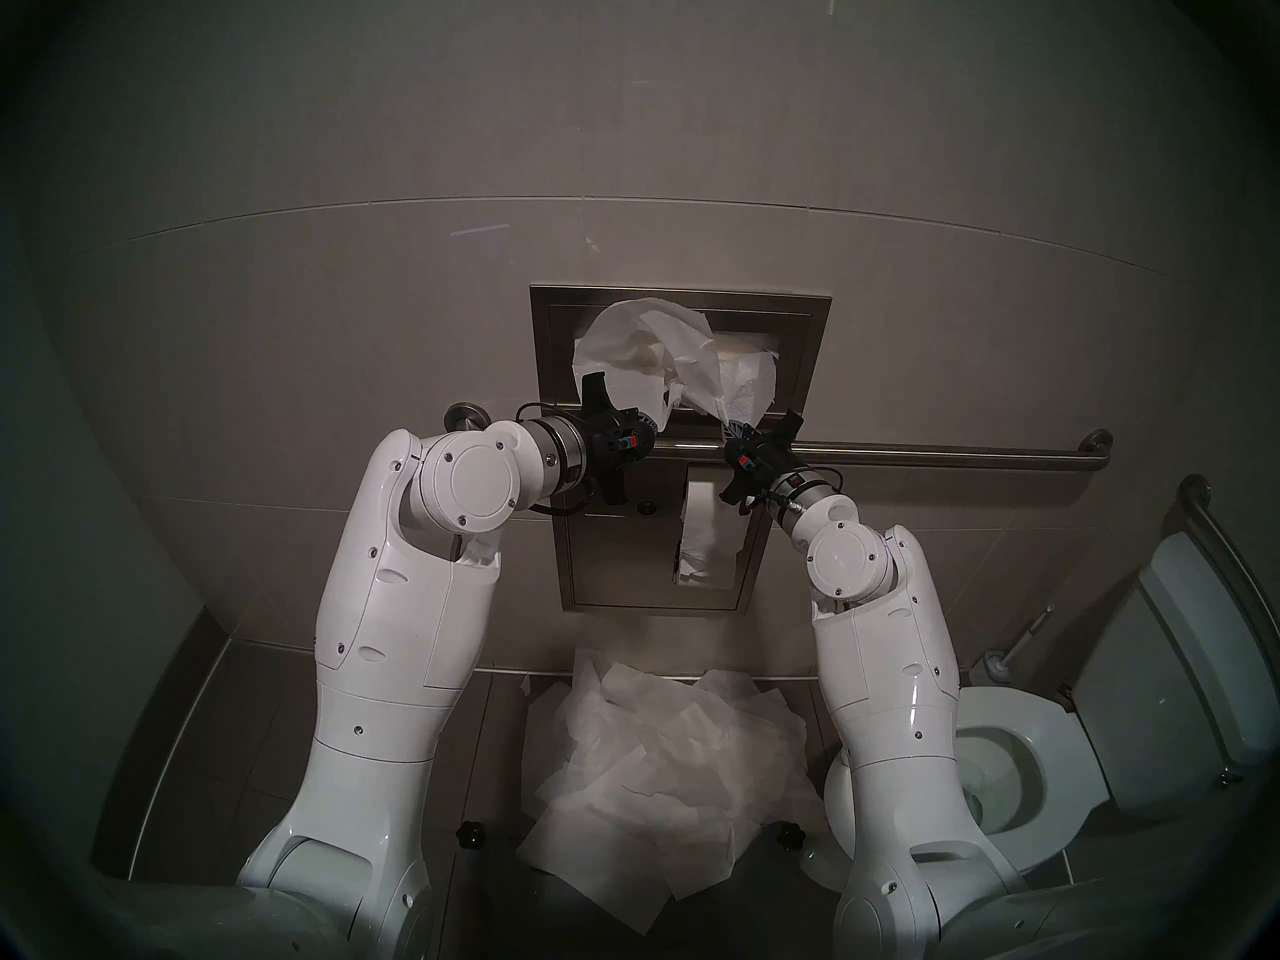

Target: Take out a toilet seat cover

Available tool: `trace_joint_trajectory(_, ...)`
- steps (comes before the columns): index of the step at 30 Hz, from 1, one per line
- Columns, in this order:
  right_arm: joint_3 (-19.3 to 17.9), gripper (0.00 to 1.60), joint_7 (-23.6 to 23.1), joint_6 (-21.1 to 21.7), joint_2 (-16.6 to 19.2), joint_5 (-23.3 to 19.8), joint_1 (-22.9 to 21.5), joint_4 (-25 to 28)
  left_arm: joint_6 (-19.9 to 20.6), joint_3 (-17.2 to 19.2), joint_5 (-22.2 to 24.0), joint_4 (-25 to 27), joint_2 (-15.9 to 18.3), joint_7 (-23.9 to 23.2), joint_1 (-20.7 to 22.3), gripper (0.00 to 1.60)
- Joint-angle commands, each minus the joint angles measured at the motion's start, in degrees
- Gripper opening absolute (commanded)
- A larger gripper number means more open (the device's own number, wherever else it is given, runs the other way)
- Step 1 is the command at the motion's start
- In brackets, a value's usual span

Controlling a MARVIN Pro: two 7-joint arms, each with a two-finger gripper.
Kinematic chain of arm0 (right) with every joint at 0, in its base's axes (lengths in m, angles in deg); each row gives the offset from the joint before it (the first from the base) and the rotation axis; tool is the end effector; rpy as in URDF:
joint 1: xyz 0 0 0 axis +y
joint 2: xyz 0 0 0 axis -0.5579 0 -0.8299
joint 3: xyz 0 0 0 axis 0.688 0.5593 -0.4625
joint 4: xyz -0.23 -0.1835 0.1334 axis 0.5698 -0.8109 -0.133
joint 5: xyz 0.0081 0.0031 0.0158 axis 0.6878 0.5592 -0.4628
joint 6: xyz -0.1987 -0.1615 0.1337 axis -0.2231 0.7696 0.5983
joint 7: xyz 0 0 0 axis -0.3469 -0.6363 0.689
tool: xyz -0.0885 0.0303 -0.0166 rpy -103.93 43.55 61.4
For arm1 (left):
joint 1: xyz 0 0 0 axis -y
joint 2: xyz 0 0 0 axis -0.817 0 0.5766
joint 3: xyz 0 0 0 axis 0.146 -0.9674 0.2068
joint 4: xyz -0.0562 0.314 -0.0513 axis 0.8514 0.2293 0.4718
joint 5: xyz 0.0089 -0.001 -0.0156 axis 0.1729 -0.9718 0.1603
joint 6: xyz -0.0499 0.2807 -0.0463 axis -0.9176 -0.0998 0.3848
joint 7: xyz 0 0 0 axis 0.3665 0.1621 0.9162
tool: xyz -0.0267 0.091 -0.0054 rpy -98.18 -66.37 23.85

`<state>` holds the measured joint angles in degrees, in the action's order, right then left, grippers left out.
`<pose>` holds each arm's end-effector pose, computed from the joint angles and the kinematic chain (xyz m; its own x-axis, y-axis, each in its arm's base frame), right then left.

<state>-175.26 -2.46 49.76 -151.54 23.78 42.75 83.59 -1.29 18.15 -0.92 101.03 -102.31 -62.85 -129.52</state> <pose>0.4682 0.0304 -0.2992 -0.2559 0.7757 0.5769 0.2283 -0.5314 0.8158 0.4318 -0.0818 -0.2108 -0.4459 -0.7806 0.4379 -0.4954 -0.1923 -0.8471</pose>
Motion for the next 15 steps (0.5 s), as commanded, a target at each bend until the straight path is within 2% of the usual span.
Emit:
trace_joint_trajectory(1, 0.1, 0.0, 0.5, -0.4, 0.0, -0.1, -1.9, 2.2, 0.0, 0.1, 0.3, 1.9, -0.6, 0.5, 1.4, 0.56)
trace_joint_trajectory(3, 0.1, 0.0, 0.5, -0.4, 0.0, -0.1, -1.9, 2.2, 0.0, 0.1, 0.3, 1.9, -0.6, 0.4, 1.4, 0.56)
trace_joint_trajectory(4, 0.1, 0.0, 0.5, -0.4, 0.0, -0.1, -1.9, 2.2, 0.2, 0.3, 0.5, 1.7, -0.8, 0.2, 1.7, 1.6)
trace_joint_trajectory(15, -0.1, 0.0, 0.4, -0.6, -0.2, 0.1, -1.9, 2.1, 0.8, 1.0, 0.2, -3.3, -1.7, 0.4, 7.0, 1.6)
